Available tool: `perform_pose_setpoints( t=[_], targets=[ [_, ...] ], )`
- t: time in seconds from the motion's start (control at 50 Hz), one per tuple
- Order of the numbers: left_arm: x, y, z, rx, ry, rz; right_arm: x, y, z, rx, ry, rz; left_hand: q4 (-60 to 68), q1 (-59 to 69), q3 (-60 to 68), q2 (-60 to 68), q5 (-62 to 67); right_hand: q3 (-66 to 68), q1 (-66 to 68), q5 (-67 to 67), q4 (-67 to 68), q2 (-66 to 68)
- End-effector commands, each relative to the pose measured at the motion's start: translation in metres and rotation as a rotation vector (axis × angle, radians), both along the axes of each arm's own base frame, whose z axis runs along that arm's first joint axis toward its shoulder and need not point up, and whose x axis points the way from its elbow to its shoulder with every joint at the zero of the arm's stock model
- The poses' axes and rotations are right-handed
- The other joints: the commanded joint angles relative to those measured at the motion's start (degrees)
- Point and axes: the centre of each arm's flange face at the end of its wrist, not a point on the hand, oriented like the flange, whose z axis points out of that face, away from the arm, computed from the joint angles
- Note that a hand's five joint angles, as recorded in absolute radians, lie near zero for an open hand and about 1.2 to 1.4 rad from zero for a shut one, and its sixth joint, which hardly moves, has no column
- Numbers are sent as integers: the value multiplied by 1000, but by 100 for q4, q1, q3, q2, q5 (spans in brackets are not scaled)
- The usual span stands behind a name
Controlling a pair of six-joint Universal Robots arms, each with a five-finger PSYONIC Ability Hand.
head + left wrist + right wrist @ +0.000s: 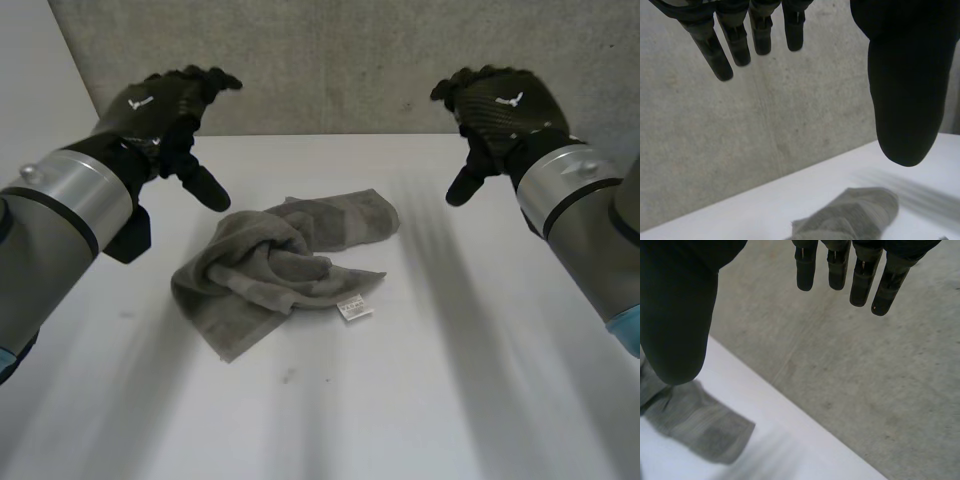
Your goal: Fold the towel.
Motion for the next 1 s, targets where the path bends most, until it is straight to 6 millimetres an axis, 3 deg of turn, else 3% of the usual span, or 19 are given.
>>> perform_pose_setpoints(
  t=[0.02,0.06,0.08,0.12,0.18,0.22,0.34,0.44,0.54,0.62,0.66,0.74,0.88,0.92,0.94,0.98,1.0],
  targets=[
    [-19,12,-38,106,-57,-72,5,-6,-22,-3,141,29,949,917,951,953,988,-233,-187,-280,-329,-287],
    [-39,30,-64,157,-105,-145,6,-8,-28,-12,187,29,1183,1151,1185,1187,1222,-233,-187,-280,-329,-287],
    [-39,30,-64,157,-105,-145,6,-8,-28,-12,187,29,1184,1152,1187,1189,1224,-233,-187,-280,-329,-287],
    [-54,41,-90,185,-181,-204,6,-10,-33,-2,200,29,1318,1286,1320,1323,1358,-233,-187,-280,-329,-287],
    [-61,44,-104,186,-232,-229,6,-11,-35,3,202,29,1352,1320,1355,1357,1392,-233,-187,-280,-329,-287],
    [-71,45,-129,163,-332,-257,6,-11,-37,7,203,31,1436,1404,1438,1440,1475,-233,-187,-280,-329,-287],
    [-86,42,-161,96,-451,-267,4,-14,-43,26,212,23,2177,2145,2179,2181,2216,-233,-187,-280,-329,-287],
    [-101,29,-196,24,-517,-248,3,-13,-63,80,235,31,2530,2498,2532,2535,2570,-233,-187,-280,-329,-287],
    [-108,15,-209,-45,-580,-197,4,-14,-78,116,255,35,2530,2498,2532,2535,2570,-233,-187,-280,-329,-287],
    [-108,8,-209,-91,-617,-157,4,-15,-84,129,261,37,3018,2986,3020,3022,3057,-233,-187,-280,-329,-287],
    [-109,5,-206,-131,-618,-134,5,-17,-86,131,263,37,5261,5229,5263,5265,5301,-233,-187,-280,-329,-287],
    [-110,2,-198,-171,-593,-116,6,-18,-88,135,263,37,6678,6646,6680,6683,6718,-233,-187,-280,-329,-287],
    [-103,3,-171,-219,-551,-88,9,-25,-92,143,250,37,6683,6650,6685,6687,6722,-233,-187,-280,-329,-287],
    [-95,8,-148,-243,-520,-77,10,-28,-93,148,235,36,6683,6650,6685,6687,6722,-233,-187,-280,-329,-287],
    [-95,8,-148,-243,-520,-77,10,-28,-93,148,235,36,6683,6650,6685,6687,6722,-233,-187,-280,-329,-287],
    [-84,12,-116,-279,-477,-46,14,-34,-93,174,168,42,6683,6650,6685,6687,6722,-233,-187,-280,-329,-287],
    [-83,12,-115,-279,-477,-46,14,-34,-93,174,168,42,6683,6650,6685,6687,6722,-233,-187,-280,-329,-287]
  ],
)
